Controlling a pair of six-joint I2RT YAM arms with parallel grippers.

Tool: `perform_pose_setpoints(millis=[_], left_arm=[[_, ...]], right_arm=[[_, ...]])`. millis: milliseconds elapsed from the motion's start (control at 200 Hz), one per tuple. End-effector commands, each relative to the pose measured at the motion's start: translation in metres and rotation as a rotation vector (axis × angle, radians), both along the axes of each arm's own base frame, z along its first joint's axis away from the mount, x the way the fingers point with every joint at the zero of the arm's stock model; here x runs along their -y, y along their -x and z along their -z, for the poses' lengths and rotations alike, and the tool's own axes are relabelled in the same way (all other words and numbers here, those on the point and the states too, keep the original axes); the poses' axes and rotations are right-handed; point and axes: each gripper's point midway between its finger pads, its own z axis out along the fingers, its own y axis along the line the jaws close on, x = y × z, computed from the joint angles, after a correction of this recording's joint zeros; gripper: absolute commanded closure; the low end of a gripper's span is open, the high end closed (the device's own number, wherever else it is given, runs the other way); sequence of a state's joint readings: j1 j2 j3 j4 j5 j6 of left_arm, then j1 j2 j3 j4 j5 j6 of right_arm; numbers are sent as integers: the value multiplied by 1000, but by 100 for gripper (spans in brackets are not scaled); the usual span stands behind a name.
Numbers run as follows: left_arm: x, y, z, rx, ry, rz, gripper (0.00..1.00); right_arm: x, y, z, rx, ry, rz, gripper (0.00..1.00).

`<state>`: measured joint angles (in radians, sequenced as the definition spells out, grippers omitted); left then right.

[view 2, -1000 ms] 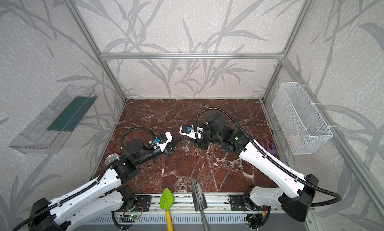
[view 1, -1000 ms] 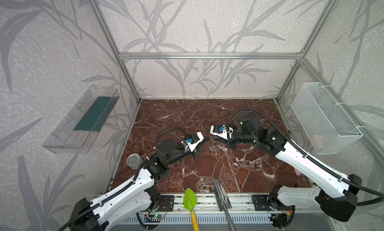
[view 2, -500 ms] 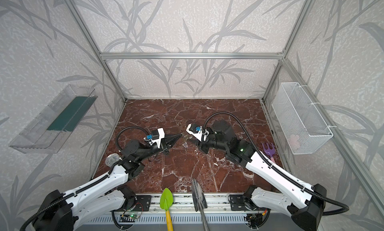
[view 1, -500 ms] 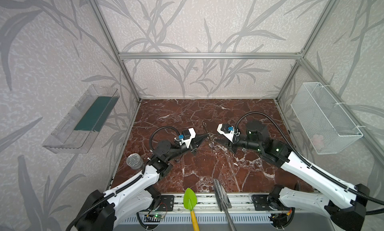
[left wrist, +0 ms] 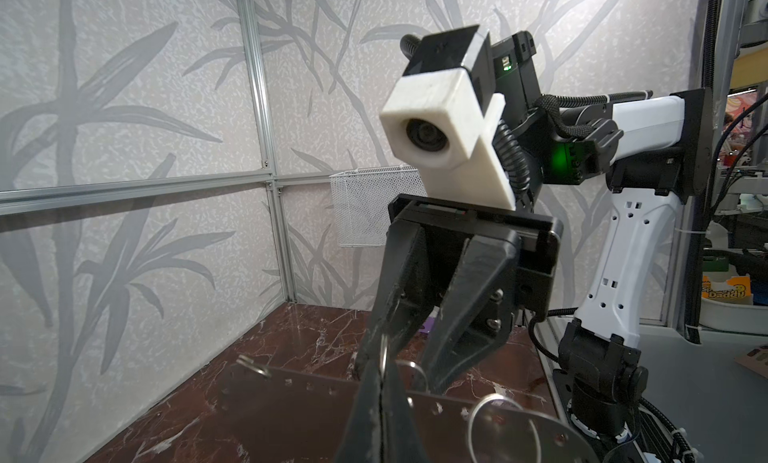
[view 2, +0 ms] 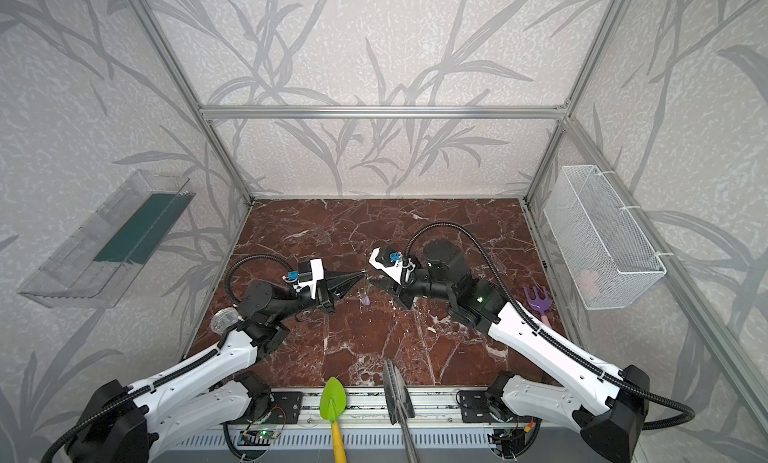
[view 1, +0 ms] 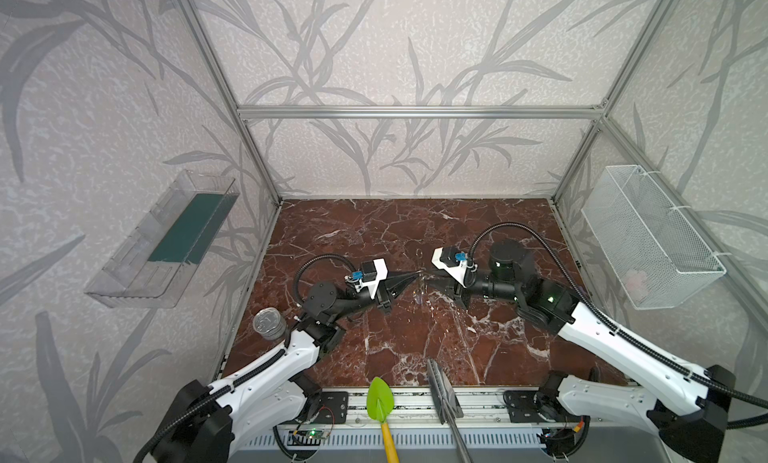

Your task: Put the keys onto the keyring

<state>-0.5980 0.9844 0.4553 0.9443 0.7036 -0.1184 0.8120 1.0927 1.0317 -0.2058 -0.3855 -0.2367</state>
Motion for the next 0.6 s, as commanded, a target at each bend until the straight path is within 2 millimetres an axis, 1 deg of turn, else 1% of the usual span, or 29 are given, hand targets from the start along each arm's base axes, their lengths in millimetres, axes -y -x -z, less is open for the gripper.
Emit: perform_pose_setpoints(millis=[0, 140, 365, 595], left_arm=[[-4, 5, -10, 31, 34, 15, 100], [-4, 5, -10, 29, 35, 12, 100], [-4, 4, -9, 28, 36, 11, 100], [-4, 4, -10, 24, 42, 18, 100]], right_arm=[[-6, 6, -9, 3, -40, -45, 78], [-8, 10, -10, -2, -47, -66, 85], [-11, 14, -11, -13, -52, -101, 92], [-16, 13, -9, -25, -48, -119, 94]])
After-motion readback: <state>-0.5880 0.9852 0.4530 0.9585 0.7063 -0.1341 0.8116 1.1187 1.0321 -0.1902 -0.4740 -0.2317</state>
